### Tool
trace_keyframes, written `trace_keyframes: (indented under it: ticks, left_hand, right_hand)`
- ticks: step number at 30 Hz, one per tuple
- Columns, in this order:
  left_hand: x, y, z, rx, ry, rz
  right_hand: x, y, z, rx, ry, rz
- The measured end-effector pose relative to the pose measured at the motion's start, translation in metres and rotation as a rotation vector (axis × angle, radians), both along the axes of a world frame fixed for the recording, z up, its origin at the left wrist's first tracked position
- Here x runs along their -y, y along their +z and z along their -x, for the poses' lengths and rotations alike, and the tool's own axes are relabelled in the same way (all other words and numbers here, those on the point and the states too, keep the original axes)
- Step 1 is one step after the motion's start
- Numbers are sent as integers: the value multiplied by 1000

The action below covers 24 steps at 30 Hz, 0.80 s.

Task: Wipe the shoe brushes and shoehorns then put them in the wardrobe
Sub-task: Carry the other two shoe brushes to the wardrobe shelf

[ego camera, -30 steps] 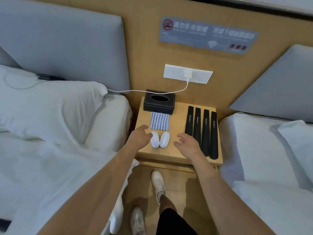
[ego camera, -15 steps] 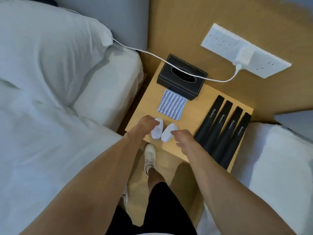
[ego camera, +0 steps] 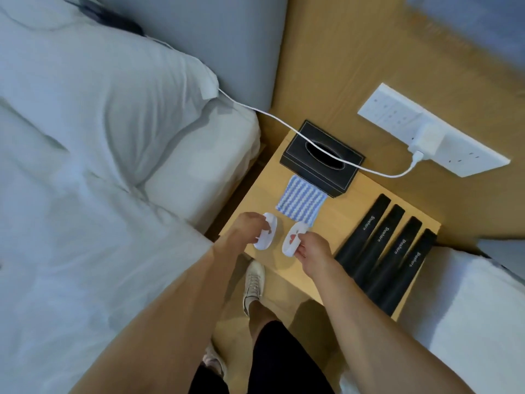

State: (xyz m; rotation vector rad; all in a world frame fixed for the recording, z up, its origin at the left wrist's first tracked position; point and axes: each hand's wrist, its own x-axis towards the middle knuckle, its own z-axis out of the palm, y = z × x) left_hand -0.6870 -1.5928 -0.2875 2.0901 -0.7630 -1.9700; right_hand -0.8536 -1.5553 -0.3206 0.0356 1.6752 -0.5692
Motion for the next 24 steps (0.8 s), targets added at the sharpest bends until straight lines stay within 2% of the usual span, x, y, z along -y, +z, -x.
trace_keyframes:
  ticks: [6, 12, 18, 24]
  left_hand:
    - [1, 61, -46, 6, 131, 161]
    - [-17, 142, -103, 13, 331, 387]
    - [-69, 225, -162, 25, 477, 644]
    - [-143, 275, -208, 34, 608, 797]
  right_hand:
    - [21, 63, -29, -31, 147, 274]
    - [34, 153, -85, -47, 328, 517]
    - [15, 235, -154, 93, 450, 721]
    - [-31, 278, -218, 181, 537, 852]
